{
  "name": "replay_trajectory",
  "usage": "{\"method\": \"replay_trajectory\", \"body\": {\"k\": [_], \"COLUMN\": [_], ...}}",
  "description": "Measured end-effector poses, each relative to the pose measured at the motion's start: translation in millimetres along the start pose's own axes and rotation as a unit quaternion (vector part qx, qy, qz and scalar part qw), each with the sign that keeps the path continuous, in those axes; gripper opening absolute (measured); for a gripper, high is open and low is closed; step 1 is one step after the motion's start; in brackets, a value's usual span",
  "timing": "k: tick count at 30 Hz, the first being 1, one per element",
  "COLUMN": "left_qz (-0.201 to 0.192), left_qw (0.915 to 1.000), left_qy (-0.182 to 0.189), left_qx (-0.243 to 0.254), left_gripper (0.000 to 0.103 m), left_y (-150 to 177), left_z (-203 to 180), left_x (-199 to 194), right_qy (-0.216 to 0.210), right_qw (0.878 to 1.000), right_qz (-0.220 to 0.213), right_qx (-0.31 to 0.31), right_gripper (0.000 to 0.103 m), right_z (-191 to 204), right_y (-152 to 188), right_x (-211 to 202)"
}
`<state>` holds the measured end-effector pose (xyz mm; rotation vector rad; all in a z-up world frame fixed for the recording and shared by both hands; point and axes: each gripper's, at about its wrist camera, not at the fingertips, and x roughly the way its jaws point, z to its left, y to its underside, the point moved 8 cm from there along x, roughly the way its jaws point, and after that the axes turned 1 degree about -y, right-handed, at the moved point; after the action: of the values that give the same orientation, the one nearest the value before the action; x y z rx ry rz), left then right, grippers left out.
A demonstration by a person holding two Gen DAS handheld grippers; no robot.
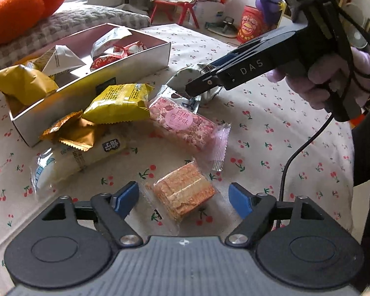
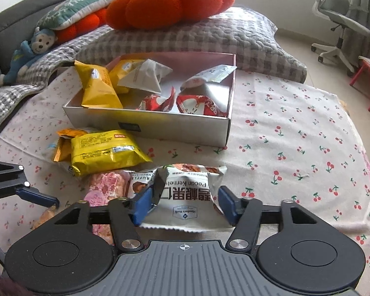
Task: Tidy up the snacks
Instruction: 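Grasp orange wafer block with left tool while right tool lifts pecan packet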
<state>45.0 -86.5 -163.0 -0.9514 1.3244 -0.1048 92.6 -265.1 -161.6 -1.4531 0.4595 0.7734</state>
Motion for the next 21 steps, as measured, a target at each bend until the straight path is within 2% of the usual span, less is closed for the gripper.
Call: {"method": "replay_trajectory", "body": {"k": [4,7,9,11,13,14,21], "left_qz": [-0.007,-0.008,-0.008,-0.012,-0.013,-0.013,-0.022], "left_qw": [0.9999,0.9997,0.9996,0.9995,0.9994,0.9993,0.9949], "left_qy": [-0.013,-0.021,-0.023,-0.028,-0.031,-0.035,-0.093], "left_qx": [0.002,0.007,0.012,0.010,0.001,-0.002,-0.032], "left_gripper": [0.077,0.073,0.062,0.060,0.059,0.059,0.057], "left_y": [-3.3,-5.4,-6.2,-6.8,-6.5,-6.2,-4.2], "left_z": [2.1,2.5,2.1,2.8,4.8,6.0,21.7], "left_x": [2.7,2.5,2.9,2.4,1.7,1.4,-3.5], "right_qy": [0.008,0.014,0.015,0.016,0.020,0.020,0.039], "right_qw": [1.000,1.000,1.000,1.000,1.000,1.000,0.999], "right_qz": [0.004,0.004,0.005,0.005,0.004,0.004,0.000], "right_qx": [0.007,0.018,0.025,0.026,0.020,0.019,0.012], "right_gripper": [0.062,0.062,0.062,0.060,0.056,0.051,0.043], "right_z": [-3.8,-8.1,-9.7,-10.0,-9.6,-9.2,-13.1], "right_y": [-0.5,-0.6,-0.3,-0.1,-0.3,-0.2,0.0], "right_x": [2.8,4.4,5.4,6.0,6.5,6.4,3.1]}}
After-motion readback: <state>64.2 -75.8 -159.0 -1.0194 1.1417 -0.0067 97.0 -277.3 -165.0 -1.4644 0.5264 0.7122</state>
